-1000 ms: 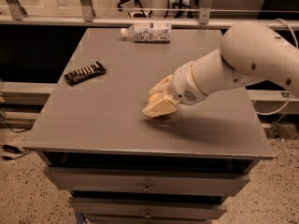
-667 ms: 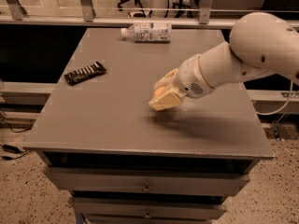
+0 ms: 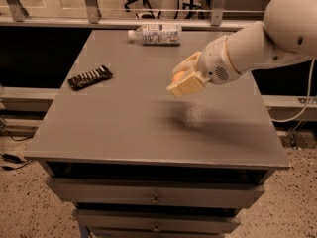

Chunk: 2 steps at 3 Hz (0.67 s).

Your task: Move orange near blue plastic bottle

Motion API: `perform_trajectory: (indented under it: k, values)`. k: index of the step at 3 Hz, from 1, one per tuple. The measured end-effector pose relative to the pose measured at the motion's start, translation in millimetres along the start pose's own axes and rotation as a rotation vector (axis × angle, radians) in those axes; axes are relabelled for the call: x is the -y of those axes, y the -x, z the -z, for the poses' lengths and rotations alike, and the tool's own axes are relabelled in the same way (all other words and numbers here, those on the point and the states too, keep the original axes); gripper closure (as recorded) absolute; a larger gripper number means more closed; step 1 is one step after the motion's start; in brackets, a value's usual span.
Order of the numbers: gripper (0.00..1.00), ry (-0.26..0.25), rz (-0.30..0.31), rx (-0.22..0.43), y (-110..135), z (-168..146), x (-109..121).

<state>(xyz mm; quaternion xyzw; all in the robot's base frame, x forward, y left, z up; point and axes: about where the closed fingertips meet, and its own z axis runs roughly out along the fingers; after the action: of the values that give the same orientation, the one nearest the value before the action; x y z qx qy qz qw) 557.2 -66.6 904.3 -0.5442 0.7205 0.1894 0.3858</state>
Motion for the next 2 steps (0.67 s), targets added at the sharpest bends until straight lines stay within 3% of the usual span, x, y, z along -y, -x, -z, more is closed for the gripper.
perform_trajectory:
  k: [1, 2]
  values:
    - [1.00, -0.045, 0.003, 0.085, 9.6, -14.5, 28.0]
    - [1.00, -0.116, 0.015, 0.179, 26.3, -18.2, 73.3]
